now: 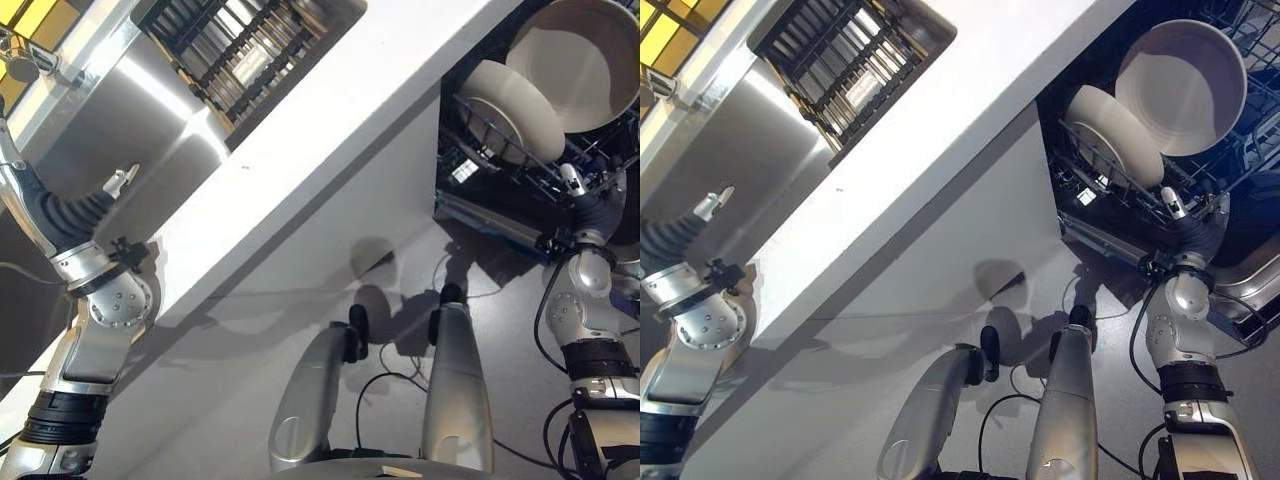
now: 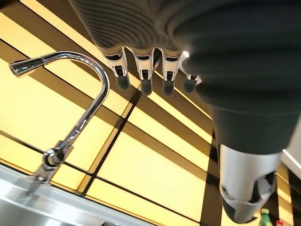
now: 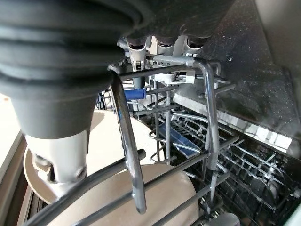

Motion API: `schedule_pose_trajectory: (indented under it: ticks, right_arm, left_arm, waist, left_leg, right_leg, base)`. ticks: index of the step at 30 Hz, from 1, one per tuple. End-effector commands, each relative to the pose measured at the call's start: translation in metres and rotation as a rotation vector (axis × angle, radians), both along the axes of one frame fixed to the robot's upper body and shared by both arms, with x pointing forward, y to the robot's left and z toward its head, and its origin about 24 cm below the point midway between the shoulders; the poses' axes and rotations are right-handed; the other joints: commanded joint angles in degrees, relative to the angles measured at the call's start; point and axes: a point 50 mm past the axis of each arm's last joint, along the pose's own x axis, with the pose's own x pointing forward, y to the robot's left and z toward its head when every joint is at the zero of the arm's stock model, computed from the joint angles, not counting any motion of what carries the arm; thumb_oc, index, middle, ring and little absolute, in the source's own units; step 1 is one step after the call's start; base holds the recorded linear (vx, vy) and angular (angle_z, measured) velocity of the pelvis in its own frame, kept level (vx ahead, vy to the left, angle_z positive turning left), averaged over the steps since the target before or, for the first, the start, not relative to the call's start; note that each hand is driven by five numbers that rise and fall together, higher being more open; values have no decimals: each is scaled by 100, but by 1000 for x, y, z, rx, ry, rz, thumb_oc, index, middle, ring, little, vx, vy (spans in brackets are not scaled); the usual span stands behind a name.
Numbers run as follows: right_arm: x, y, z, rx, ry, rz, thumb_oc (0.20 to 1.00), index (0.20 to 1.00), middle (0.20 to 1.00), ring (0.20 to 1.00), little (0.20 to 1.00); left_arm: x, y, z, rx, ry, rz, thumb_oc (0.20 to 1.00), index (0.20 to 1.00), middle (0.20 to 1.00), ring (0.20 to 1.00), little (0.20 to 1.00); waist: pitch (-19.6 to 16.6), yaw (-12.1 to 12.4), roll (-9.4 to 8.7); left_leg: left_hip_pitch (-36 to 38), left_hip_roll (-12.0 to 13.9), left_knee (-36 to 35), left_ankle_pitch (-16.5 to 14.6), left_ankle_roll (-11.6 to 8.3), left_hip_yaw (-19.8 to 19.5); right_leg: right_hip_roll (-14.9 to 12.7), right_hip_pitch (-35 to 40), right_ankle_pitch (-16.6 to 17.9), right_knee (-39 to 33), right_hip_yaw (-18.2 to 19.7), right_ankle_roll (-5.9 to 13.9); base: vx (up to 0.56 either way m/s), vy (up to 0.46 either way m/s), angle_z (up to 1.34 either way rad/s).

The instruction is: Pick up plates and place into dishwasher.

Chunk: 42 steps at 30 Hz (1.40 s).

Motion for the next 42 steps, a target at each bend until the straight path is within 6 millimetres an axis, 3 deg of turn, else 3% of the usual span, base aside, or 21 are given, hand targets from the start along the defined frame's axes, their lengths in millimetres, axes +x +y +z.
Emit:
schedule_pose_trajectory:
  ticks: [1,9,13,18,24,29,36,42]
  right_arm:
    - [27,45,33,-100,-94,211,1000,1000,1000,1000,1000]
    - [43,81,66,-196,-130,278,1000,1000,1000,1000,1000]
    - [52,93,72,-183,-132,293,1000,1000,1000,1000,1000]
    - [64,105,80,-181,-106,313,1000,1000,1000,1000,1000]
    - [70,105,83,-187,-87,305,1000,1000,1000,1000,1000]
    - [75,101,97,-185,-102,292,1000,1000,1000,1000,1000]
    - [74,91,135,-189,-208,234,1000,1000,1000,1000,1000]
    - [71,86,148,-166,-268,196,1000,1000,1000,1000,1000]
  left_arm:
    - [5,-24,-19,-71,8,-57,1000,1000,1000,1000,1000]
    - [4,-22,-20,-113,7,-68,1000,1000,1000,1000,1000]
    - [5,-17,-16,-105,24,-64,1000,1000,1000,1000,1000]
    - [2,-13,-21,-81,72,-64,1000,1000,1000,1000,1000]
    - [1,-7,-22,-50,115,-86,1000,1000,1000,1000,1000]
    - [1,-4,-20,-27,131,-91,1000,1000,1000,1000,1000]
    - [1,4,-9,-9,79,-64,1000,1000,1000,1000,1000]
    - [-4,11,0,8,43,-50,1000,1000,1000,1000,1000]
  waist:
    - [328,47,-14]
    - [328,172,82]
    - [323,359,-45]
    - [-13,695,-146]
    - [-270,1037,-300]
    - [-227,1268,-363]
    - [40,1544,-315]
    - [120,1673,-322]
  left_leg:
    - [-423,-171,1140,762,152,-158]
    - [25,-241,907,854,102,-181]
    - [350,-246,759,659,135,-245]
    - [776,-269,549,363,167,-403]
    - [929,-370,390,133,217,-553]
    - [808,-425,483,-33,245,-699]
    - [445,-414,276,-1,270,-860]
    - [293,-323,100,100,297,-907]
  right_leg:
    - [108,478,193,-717,-56,-139]
    - [2,959,246,-953,-98,-151]
    - [-89,1348,283,-1059,-202,-87]
    - [-215,1931,299,-1374,-354,0]
    - [-411,2270,461,-1660,-567,152]
    - [-506,2269,499,-1656,-742,242]
    - [-616,1893,470,-1546,-1004,339]
    - [-664,1690,398,-1438,-1240,300]
  base:
    - [-22,66,-9]
    - [-18,109,-2]
    - [-7,34,13]
    - [99,49,18]
    - [97,19,16]
    - [17,-2,24]
    - [-98,-66,29]
    - [-67,-114,18]
